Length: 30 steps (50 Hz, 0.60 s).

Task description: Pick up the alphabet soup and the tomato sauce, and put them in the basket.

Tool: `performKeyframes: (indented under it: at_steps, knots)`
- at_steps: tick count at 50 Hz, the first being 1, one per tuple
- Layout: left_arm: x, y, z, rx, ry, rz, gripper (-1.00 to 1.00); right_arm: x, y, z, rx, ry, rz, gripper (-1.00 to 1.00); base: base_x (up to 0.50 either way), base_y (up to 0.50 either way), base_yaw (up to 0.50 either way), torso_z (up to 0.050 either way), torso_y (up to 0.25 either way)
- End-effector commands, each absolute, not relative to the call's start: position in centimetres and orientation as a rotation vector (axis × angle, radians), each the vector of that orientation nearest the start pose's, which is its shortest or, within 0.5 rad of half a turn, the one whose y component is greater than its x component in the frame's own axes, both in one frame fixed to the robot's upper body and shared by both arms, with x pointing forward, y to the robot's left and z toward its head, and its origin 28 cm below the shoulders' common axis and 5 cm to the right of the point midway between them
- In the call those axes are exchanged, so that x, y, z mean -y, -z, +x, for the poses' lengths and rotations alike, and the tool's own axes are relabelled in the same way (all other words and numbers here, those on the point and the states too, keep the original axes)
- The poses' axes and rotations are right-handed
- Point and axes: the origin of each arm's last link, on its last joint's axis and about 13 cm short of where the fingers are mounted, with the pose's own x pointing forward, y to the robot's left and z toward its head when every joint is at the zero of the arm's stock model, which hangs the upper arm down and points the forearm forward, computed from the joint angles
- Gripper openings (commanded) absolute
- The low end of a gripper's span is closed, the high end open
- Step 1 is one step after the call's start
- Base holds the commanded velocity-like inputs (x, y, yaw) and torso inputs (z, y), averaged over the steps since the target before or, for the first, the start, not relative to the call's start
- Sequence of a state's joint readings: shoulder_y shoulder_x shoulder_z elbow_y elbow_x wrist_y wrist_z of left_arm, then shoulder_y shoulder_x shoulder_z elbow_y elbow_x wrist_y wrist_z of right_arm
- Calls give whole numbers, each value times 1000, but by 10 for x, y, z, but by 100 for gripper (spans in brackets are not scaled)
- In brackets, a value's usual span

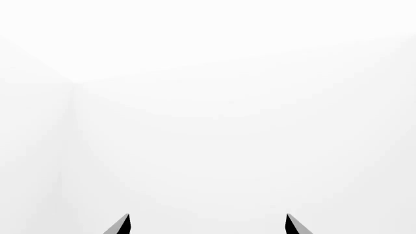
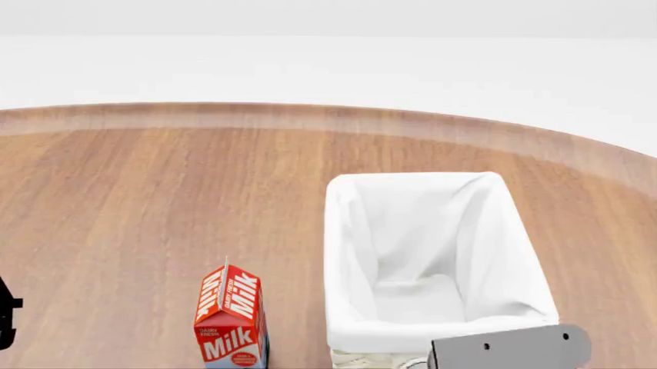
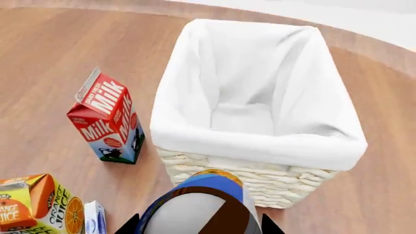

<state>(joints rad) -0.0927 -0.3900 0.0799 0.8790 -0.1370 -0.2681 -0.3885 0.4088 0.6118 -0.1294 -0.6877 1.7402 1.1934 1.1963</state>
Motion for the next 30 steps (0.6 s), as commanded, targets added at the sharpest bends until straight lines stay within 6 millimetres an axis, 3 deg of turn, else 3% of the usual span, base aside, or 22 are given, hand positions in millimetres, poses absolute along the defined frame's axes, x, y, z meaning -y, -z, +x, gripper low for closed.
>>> performKeyframes:
  at_steps: [1,21,30]
  knots:
    - [-229,-189,179,692,-114,118,100,108,-202,175,-402,-158,-104,-100,0,0,0,0,10]
    - [-230,-188,178,690,-115,119,100,105,-238,218,-263,-154,-124,-100,0,0,0,0,1]
    - [-230,-189,179,691,-115,117,100,106,-241,244,-245,-148,-118,-100,0,0,0,0,0]
